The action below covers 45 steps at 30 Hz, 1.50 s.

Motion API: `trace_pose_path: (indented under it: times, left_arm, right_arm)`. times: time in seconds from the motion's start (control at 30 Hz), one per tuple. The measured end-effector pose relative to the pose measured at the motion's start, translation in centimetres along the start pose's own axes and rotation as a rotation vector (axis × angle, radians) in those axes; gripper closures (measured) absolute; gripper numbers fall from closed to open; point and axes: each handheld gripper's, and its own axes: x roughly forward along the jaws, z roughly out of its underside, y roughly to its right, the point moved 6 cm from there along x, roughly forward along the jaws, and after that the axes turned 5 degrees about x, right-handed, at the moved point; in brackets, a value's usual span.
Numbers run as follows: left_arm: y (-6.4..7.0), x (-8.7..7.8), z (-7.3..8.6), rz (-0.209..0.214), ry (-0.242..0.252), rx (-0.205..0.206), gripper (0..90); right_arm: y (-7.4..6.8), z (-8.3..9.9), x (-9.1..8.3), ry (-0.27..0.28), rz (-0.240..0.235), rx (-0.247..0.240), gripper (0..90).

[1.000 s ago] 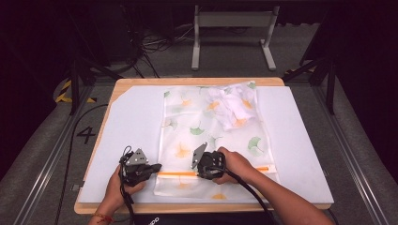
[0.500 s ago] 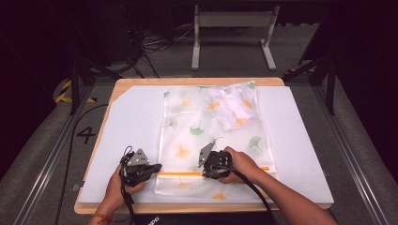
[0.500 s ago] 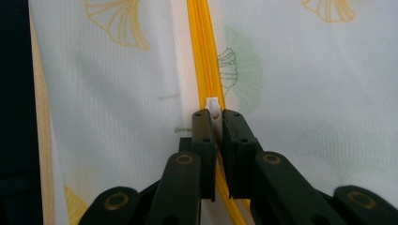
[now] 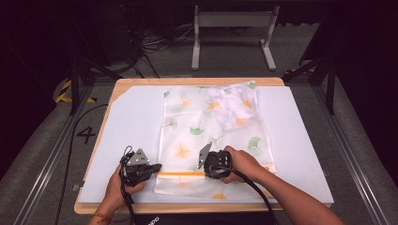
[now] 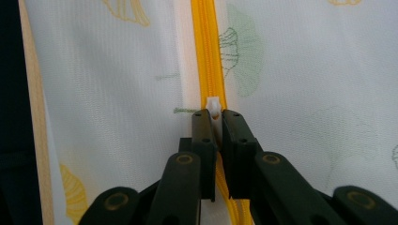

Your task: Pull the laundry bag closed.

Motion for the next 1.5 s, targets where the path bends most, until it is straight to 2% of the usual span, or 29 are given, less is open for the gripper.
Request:
trace_pose_path:
  times: [0.07,0.27,0.63,0.8,1.07,1.37,1.5]
  left_arm:
    - [0.0,0.0,0.0,0.002,0.002,0.000,90.0]
    - [0.0,0.0,0.0,0.002,0.006,0.001,90.0]
    - [-0.1,0.0,0.0,0.007,0.009,-0.002,90.0]
    - [-0.1,0.0,0.0,0.007,0.010,-0.001,90.0]
    - [-0.1,0.0,0.0,0.006,0.010,-0.002,90.0]
    - [-0.1,0.0,0.1,0.007,0.010,-0.005,90.0]
    - [-0.1,0.0,0.1,0.007,0.011,-0.005,90.0]
  right_arm:
    - [-0.1,0.0,-0.1,-0.029,0.002,-0.001,84.5]
    - [0.2,0.5,-0.3,-0.061,0.005,-0.008,84.5]
    - [0.9,2.8,-1.2,-0.124,0.027,0.005,84.6]
    - [1.4,4.2,-1.6,-0.131,0.034,0.019,84.6]
    - [2.0,6.8,-2.5,-0.131,0.032,0.076,84.5]
    - [2.2,8.3,-2.9,-0.130,0.042,0.085,84.5]
    - [2.3,8.9,-3.2,-0.147,0.048,0.090,84.5]
